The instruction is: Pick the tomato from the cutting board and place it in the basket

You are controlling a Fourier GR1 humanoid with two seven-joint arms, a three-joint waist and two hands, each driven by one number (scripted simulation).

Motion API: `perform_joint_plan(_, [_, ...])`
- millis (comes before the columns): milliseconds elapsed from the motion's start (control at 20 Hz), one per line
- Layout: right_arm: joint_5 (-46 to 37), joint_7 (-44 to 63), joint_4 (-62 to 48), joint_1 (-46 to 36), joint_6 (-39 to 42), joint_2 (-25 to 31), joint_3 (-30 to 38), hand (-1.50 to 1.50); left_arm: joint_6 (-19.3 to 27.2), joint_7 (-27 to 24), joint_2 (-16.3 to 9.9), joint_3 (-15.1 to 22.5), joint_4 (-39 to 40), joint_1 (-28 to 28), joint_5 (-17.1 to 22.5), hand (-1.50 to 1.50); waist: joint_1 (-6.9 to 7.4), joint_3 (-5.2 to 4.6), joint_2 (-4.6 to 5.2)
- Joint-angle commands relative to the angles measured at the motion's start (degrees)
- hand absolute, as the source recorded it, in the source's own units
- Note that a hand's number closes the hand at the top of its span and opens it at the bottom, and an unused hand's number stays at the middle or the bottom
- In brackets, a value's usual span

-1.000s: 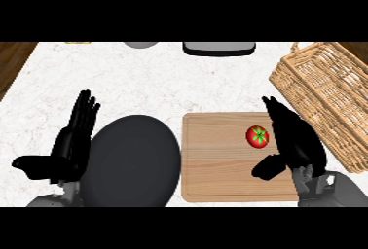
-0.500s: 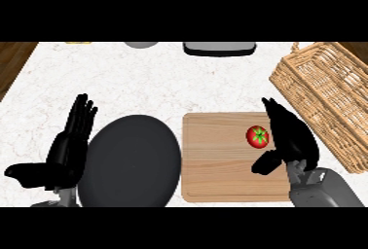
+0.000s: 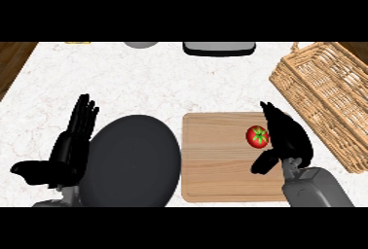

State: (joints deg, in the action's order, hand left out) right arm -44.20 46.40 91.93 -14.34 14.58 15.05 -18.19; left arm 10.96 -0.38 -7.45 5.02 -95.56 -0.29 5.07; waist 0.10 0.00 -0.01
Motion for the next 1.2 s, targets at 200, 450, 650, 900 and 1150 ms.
perform_joint_plan(200, [-4.4, -2.8, -2.2, 1.8, 0.6, -4.3, 1.1, -1.5, -3.2, 2.5, -0.2, -3.5, 0.2, -2.2, 1.0, 0.0, -0.08, 0.0, 0.0])
perform_joint_plan(450, [-5.6, -5.1, -6.4, -2.2, 1.5, -6.2, 4.5, -1.5, -3.1, 1.0, 0.9, -3.5, -1.2, -0.6, -0.9, 0.0, 0.04, 0.0, 0.01])
perform_joint_plan(650, [-8.3, -8.4, -8.4, 0.7, -2.1, -6.9, 4.6, -1.5, -2.0, 0.6, 3.5, -1.6, -1.7, 1.4, -2.7, 0.0, 0.05, 0.0, 0.01])
perform_joint_plan(900, [-8.9, -10.1, -12.4, -1.5, -2.3, -7.5, 7.3, -1.5, -1.1, 3.9, 3.3, -2.9, -0.3, -3.7, -4.2, 0.0, 0.02, 0.01, 0.02])
perform_joint_plan(1150, [-7.0, -16.8, -19.7, -3.5, -0.5, -5.8, 9.1, 1.5, -1.7, 3.0, 4.7, -0.3, -4.8, 3.0, -4.8, 0.0, 0.38, 0.02, 0.05])
